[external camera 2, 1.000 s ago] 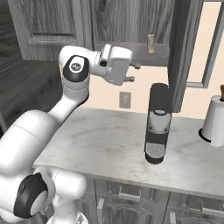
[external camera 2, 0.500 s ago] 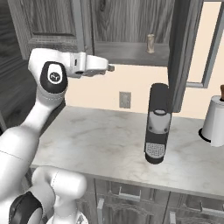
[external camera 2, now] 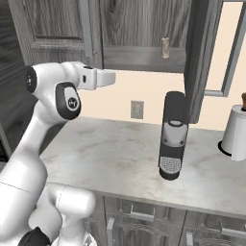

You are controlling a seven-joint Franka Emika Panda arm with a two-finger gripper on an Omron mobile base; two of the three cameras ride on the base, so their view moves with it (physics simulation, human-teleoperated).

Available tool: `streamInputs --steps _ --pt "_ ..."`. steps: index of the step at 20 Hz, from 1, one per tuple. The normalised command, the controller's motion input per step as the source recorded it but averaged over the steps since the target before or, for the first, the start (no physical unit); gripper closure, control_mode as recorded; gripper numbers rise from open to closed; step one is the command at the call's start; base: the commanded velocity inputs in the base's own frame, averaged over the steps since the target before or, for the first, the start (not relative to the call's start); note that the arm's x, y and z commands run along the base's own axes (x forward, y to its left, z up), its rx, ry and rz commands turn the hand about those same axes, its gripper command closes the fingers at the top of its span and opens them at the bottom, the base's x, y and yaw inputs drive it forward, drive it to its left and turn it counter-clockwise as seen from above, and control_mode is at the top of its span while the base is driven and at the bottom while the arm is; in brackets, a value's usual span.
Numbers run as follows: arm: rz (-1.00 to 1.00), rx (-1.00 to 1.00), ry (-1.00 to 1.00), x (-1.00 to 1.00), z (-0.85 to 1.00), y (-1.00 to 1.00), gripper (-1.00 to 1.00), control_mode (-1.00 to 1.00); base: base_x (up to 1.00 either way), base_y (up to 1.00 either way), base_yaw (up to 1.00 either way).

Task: Get the candle and the beer from the cabinet and move them to the dining counter.

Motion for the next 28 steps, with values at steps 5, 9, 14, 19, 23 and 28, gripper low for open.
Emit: streamInputs --steps 5,9,14,19,23,28 --pt "0.38 0.22 -0.25 0.2 0.18 0.43 -1.0 -1.0 0.0 0.0 0.0" --pt "0.36 0.21 -0.18 0.25 0.24 0.42 -1.0 -1.0 0.0 0.0 0.0" --pt "0.3 0.1 -0.19 0.12 0.46 0.31 -1.0 -1.0 0.0 0.0 0.0" --pt "0.19 0.0 -0.2 0.0 0.56 0.15 -1.0 -1.0 0.0 0.0 0.0" --pt "0.02 -0.11 -0.1 -0.05 0.28 0.0 -1.0 -1.0 0.0 0.0 0.0" --pt "-0.08 -0.09 -0.01 -0.05 0.04 -0.08 -1.0 -1.0 0.0 0.0 0.0"
